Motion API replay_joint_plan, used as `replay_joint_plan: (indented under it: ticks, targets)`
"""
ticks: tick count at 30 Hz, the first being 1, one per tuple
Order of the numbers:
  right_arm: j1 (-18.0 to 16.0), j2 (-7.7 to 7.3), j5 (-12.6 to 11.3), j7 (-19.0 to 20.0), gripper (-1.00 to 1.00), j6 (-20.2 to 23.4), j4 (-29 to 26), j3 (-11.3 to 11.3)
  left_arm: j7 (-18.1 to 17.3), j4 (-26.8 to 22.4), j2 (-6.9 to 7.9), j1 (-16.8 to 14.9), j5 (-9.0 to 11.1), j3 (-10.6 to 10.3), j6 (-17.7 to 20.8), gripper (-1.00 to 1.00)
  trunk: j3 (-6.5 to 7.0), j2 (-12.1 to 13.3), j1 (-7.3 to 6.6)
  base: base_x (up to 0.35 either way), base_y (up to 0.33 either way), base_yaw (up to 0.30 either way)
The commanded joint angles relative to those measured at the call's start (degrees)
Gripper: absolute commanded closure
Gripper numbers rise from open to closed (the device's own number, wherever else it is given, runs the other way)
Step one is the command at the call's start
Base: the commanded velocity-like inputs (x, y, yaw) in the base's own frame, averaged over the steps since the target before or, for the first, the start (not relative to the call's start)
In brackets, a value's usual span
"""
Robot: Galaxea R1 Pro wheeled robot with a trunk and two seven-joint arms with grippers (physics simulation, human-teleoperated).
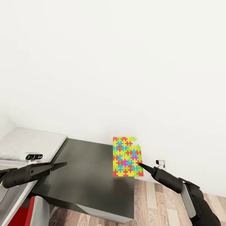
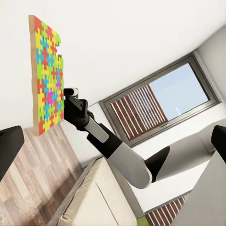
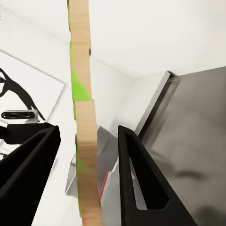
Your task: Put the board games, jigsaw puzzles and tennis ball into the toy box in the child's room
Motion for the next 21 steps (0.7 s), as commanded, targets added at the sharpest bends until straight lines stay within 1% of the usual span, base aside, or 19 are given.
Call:
replay_joint_plan:
  ticks: [1, 15, 21]
  targets:
    - [0.0, -0.01, -0.2, 0.1, 1.0, 0.5, 0.0, 0.0, -0.2, 0.0, 0.02, 0.0, 0.0, 0.0, 0.6, -1.0, -0.01, -0.1, 0.03, -0.002, 0.0, 0.0]
    - [0.0, -0.07, -0.2, 0.1, 1.0, 0.4, 0.0, -0.1, -0.2, 0.0, 0.02, 0.0, 0.0, 0.0, 0.6, -1.0, 1.3, -0.1, 0.03, 0.0, 0.0, 0.015]
    - [0.0, -0.04, -0.2, 0.1, 1.0, 0.4, 0.0, -1.2, -0.2, 0.2, 0.02, -0.2, -0.1, 0.1, 0.6, -1.0, 1.86, -0.1, 0.03, 0.0, 0.0, 0.065]
